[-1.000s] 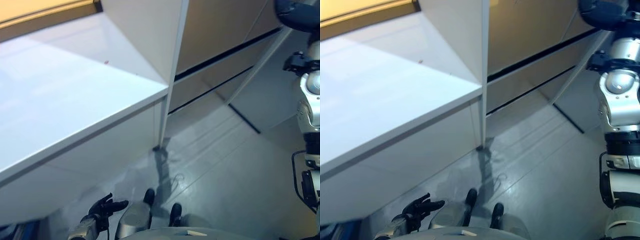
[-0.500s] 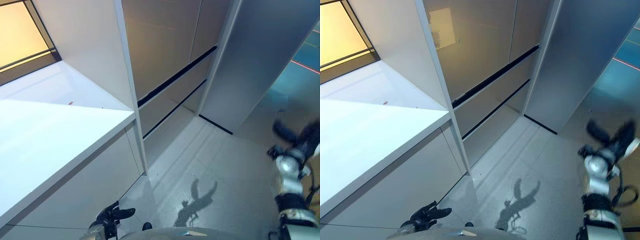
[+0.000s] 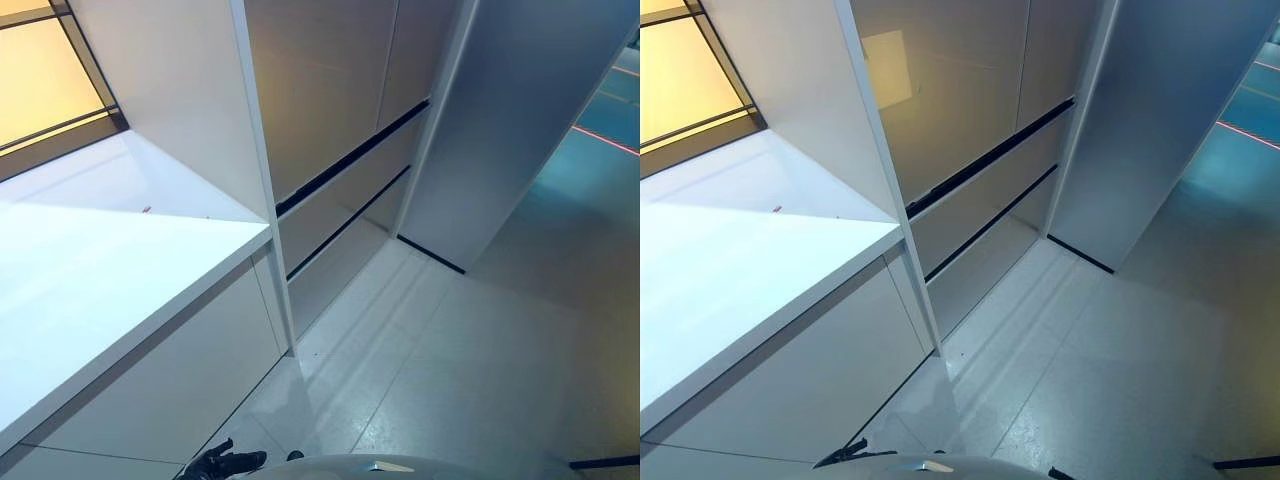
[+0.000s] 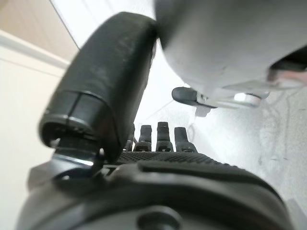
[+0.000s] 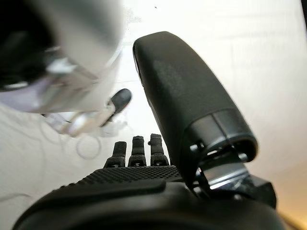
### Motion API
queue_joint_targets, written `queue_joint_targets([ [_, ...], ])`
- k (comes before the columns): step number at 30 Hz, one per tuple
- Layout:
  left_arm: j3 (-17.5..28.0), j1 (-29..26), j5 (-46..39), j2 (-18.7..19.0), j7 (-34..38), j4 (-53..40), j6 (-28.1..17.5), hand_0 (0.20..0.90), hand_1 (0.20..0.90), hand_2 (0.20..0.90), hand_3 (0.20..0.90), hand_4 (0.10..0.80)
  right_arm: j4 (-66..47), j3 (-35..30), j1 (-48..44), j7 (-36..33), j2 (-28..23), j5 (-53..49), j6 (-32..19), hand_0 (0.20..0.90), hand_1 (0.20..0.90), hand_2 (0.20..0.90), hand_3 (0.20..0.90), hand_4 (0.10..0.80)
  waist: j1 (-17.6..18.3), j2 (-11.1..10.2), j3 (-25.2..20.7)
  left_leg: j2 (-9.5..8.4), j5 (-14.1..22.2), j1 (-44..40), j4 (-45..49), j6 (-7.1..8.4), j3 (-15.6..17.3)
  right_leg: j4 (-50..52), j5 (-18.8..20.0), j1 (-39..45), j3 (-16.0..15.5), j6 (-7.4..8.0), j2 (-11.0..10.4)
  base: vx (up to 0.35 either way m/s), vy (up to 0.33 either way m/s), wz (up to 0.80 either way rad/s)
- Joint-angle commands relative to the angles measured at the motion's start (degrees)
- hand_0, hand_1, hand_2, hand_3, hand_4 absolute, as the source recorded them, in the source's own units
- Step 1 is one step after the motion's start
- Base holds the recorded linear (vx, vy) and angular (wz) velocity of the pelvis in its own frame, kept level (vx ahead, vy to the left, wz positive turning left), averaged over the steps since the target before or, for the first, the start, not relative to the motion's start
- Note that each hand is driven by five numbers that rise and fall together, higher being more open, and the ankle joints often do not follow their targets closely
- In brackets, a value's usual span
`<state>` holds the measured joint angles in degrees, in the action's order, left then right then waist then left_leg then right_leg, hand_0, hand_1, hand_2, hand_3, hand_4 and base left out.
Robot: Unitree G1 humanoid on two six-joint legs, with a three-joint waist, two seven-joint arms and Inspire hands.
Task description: Put drinks into fridge and close the fridge
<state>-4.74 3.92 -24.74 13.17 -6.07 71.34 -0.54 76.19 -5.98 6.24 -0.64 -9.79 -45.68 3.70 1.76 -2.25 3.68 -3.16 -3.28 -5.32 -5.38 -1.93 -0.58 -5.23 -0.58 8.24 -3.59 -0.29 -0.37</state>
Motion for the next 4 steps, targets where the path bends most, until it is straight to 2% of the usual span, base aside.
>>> queue_joint_targets([
  [1, 1.0, -2.0, 1.5, -1.3, -2.2, 2.4, -2.4, 0.900, 0.900, 0.900, 0.900, 0.800, -0.6, -0.4, -4.3, 4.9, -0.8, 3.1, -0.9, 0.900, 0.900, 0.900, 0.900, 0.800, -0.9, 2.1, -1.9, 1.41, 4.7, -1.7, 0.7, 0.71, 3.4, 1.5, 1.5, -2.7, -0.4, 1.75, 0.2, -0.004, 0.042, -0.01],
  [4, -1.1, -2.4, 2.3, -2.0, -3.4, 1.6, -2.9, 0.900, 0.900, 0.900, 0.900, 0.800, -1.8, 5.0, -5.3, 8.9, -0.1, 11.1, -0.8, 0.900, 0.900, 0.900, 0.900, 0.800, -1.2, 2.4, -2.0, 1.20, 4.5, -1.6, 0.6, 0.75, 2.8, 1.4, 1.5, -2.6, -0.7, 1.77, 0.0, -0.008, 0.026, 0.02],
])
